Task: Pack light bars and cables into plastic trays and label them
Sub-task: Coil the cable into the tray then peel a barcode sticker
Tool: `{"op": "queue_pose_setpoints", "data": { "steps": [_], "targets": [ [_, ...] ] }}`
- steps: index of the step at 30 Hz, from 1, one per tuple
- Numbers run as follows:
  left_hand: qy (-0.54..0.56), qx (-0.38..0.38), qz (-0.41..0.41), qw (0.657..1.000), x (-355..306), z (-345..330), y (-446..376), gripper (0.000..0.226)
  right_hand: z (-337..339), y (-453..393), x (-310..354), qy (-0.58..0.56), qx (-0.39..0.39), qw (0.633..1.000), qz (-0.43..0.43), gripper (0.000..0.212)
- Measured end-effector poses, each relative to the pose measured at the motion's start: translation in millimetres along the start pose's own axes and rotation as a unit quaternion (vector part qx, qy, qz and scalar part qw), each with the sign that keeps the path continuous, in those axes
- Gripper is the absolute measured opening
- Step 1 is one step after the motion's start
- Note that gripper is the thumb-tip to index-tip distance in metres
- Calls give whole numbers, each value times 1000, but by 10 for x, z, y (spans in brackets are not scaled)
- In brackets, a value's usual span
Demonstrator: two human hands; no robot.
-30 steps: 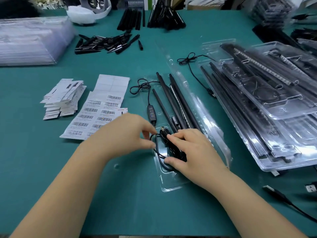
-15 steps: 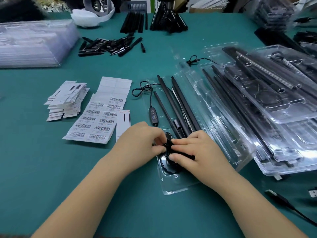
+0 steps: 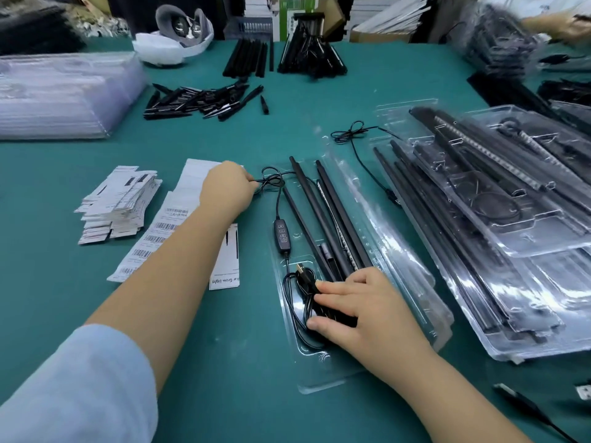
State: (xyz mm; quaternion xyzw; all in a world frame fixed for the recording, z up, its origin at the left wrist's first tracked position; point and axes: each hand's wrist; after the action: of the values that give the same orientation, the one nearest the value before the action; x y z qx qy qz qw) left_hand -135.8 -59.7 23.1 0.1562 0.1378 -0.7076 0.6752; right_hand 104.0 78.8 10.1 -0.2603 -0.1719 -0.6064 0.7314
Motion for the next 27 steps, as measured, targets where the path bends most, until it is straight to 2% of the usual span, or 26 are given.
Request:
{"op": "queue_pose_setpoints", "data": {
  "steps": [4,7,10,13,15,19,22,25,27],
  "targets": [
    [-126,-29,-71,989,-119,-30,62,28,-14,7,-4,10,-10,1000,6,47],
    [-140,5,-96,986,-165,-63,128,31,-18,15,-18,17,-16,1000,6,47],
    [-67,34,-96,993,-127,-35,109,27,-25,13,-8,1,-21,1000,-1,43],
    [138,96,-32,985,-77,27,62,12,-13,13,8,9,-25,1000,6,43],
    [159,126,-25,979,-97,33,69,8,-5,12,7,10,-21,1000,14,45],
    [16,75,-82,994,-196,43,96,4,2,0,32,-12,-21,1000,6,42],
    [16,20,-113,993,-183,37,109,16,1,4,30,0,-26,1000,8,43],
    [-7,4,-154,988,-126,-14,110,31,6,6,22,6,-19,1000,9,46],
    [-39,-9,-164,986,-90,-67,108,33,3,-5,37,-4,-19,1000,6,45]
  ]
}}
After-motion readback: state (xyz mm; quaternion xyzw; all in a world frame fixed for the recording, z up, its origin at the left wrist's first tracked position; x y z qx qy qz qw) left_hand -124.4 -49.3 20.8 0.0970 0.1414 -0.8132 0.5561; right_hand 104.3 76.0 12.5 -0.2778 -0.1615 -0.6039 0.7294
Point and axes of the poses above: each hand's wrist, its own y-axis away from the middle knuckle, its own z-axis out of the back of the hand, x = y × z, and after that the axes turned 6 degrees about z, right-handed
